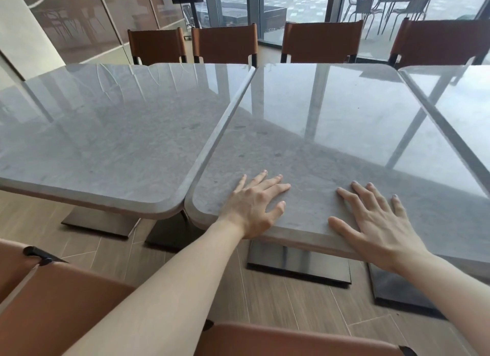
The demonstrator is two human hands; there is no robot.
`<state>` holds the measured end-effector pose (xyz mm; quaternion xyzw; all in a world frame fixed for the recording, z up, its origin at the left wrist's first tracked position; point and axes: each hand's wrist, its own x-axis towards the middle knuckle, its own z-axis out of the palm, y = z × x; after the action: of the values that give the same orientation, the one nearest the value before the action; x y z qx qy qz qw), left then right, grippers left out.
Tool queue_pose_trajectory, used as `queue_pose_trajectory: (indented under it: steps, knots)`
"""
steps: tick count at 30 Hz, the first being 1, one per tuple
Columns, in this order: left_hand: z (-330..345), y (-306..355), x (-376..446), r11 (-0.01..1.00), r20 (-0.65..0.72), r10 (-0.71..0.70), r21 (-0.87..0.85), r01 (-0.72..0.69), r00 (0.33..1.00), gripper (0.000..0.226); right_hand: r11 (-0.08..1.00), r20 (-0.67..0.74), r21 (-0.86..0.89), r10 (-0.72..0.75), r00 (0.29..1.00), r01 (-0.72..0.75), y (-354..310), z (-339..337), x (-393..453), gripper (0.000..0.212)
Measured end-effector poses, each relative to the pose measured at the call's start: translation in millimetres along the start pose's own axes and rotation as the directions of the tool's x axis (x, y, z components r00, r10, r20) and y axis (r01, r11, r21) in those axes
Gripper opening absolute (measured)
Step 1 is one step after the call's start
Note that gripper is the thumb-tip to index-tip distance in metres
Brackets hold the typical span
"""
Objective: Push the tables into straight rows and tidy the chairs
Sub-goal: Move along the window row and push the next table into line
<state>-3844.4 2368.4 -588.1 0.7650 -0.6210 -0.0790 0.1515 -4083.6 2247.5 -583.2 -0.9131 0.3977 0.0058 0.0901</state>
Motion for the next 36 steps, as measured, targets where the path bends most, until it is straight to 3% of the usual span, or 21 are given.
queue_pose_trajectory:
  steps: [3, 7, 11, 13, 15, 16, 17, 19, 20, 21, 25, 28, 36]
  knots:
    - [1.6, -1.5, 0.6, 1.000, -0.016, 0.005, 0.008, -0.005, 1.000, 0.048, 0.999, 0.026, 0.010, 0.035, 0.999, -0.035, -3.5, -1.9, -1.2, 0.087]
    - [5.8, -2.8, -0.1, 0.999, -0.072, 0.014, 0.033, -0.012, 0.997, 0.050, 0.972, 0.003, 0.148, 0.182, 0.983, -0.180, -23.5, -4.7, 6.4, 0.064]
    - [11.1, -2.6, -9.6, 0.999, -0.320, -0.043, 0.005, 0.047, 0.947, 0.051, 0.937, -0.015, 0.168, 0.313, 0.950, -0.306, -52.6, 0.3, 19.0, 0.064]
    - [18.6, -0.8, -25.1, 0.983, -0.441, -0.168, -0.143, 0.116, 0.882, 0.051, 0.932, -0.033, 0.154, 0.337, 0.941, -0.328, -55.8, 6.0, 21.1, 0.066]
    - [29.7, 2.1, -52.0, 0.913, -0.517, -0.358, -0.370, 0.174, 0.777, 0.052, 0.933, -0.072, 0.143, 0.343, 0.937, -0.330, -55.2, 10.1, 19.4, 0.067]
    - [34.9, 1.4, -68.1, 0.832, -0.526, -0.499, -0.512, 0.212, 0.688, 0.053, 0.933, -0.092, 0.142, 0.344, 0.934, -0.330, -54.9, 11.6, 18.5, 0.067]
    - [37.8, -1.0, -82.7, 0.700, -0.490, -0.670, -0.667, 0.255, 0.557, 0.055, 0.933, -0.106, 0.141, 0.347, 0.932, -0.331, -54.8, 12.4, 17.2, 0.068]
    - [38.5, -12.4, -102.4, 0.334, -0.272, -0.931, -0.904, 0.266, 0.244, 0.057, 0.933, -0.116, 0.131, 0.350, 0.930, -0.335, -55.8, 13.0, 15.5, 0.068]
    - [37.5, -19.2, -106.3, 0.218, -0.187, -0.972, -0.947, 0.237, 0.144, 0.058, 0.933, -0.118, 0.129, 0.351, 0.929, -0.336, -56.6, 12.5, 14.9, 0.067]
    - [36.6, -24.8, -106.4, 0.192, -0.173, -0.979, -0.957, 0.218, 0.106, 0.058, 0.932, -0.119, 0.130, 0.353, 0.928, -0.338, -57.2, 11.7, 14.4, 0.066]
    - [29.7, -25.3, -75.6, 0.239, -0.225, -0.966, -0.965, 0.106, 0.130, 0.057, 0.931, -0.115, 0.127, 0.357, 0.927, -0.342, -58.4, 9.2, 14.1, 0.058]
    - [24.6, -19.5, -46.7, 0.186, -0.182, -0.979, -0.982, 0.033, 0.095, 0.060, 0.933, -0.117, 0.124, 0.353, 0.928, -0.339, -58.2, 9.2, 14.0, 0.055]
    - [31.5, -21.3, -27.6, 0.213, -0.214, -0.976, -0.977, -0.023, 0.040, 0.064, 0.931, -0.115, 0.131, 0.354, 0.928, -0.340, -58.4, 8.2, 13.2, 0.052]
